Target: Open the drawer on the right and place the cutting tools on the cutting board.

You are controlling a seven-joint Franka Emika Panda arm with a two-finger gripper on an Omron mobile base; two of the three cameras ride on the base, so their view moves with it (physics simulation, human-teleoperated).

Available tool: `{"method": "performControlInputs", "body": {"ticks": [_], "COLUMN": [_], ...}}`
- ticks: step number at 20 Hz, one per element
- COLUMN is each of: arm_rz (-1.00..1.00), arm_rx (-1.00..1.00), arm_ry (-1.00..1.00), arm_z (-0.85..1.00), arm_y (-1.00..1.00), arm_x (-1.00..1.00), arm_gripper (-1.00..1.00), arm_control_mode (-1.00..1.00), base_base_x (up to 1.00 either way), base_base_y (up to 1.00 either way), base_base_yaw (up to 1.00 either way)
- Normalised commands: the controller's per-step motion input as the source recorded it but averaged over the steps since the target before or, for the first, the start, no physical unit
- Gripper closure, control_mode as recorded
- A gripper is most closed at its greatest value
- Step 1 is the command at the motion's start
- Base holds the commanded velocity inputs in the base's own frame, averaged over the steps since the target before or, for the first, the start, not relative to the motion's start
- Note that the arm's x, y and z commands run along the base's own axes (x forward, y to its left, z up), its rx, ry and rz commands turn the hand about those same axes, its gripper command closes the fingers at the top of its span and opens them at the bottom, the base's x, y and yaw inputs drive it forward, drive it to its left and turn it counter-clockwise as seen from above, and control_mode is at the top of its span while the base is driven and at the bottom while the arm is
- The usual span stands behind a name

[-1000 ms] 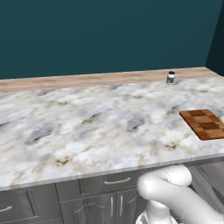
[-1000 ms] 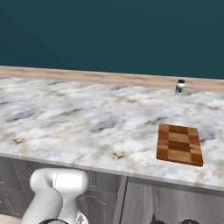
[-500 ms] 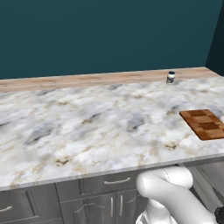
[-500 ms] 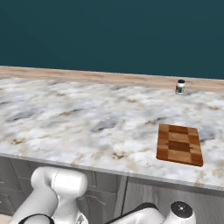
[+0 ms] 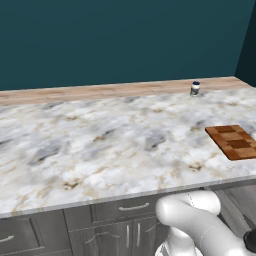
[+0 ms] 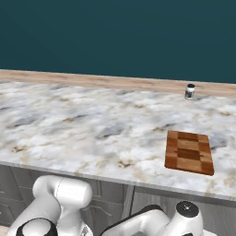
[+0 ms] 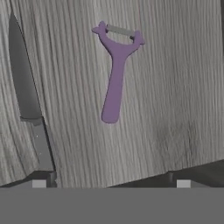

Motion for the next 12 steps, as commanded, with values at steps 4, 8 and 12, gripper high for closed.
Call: {"method": "performControlInputs", "body": {"ticks": [4,8,12], "arm_rz": [0.0,0.0,0.0], "arm_rx": [0.0,0.02,0.02], "arm_ry": [0.0,0.0,0.02], "arm_z": [0.0,0.0,-0.06], "arm_y": [0.0,0.0,0.0], "arm_x": [0.5,0.53,0.39], "arm_gripper": [-1.0,-1.0,-1.0], "arm_control_mode": [-1.0,-1.0,-1.0], "base_base_x": [0.0,0.0,0.0], "base_base_y": [0.0,0.0,0.0], "base_base_yaw": [0.0,0.0,0.0]}}
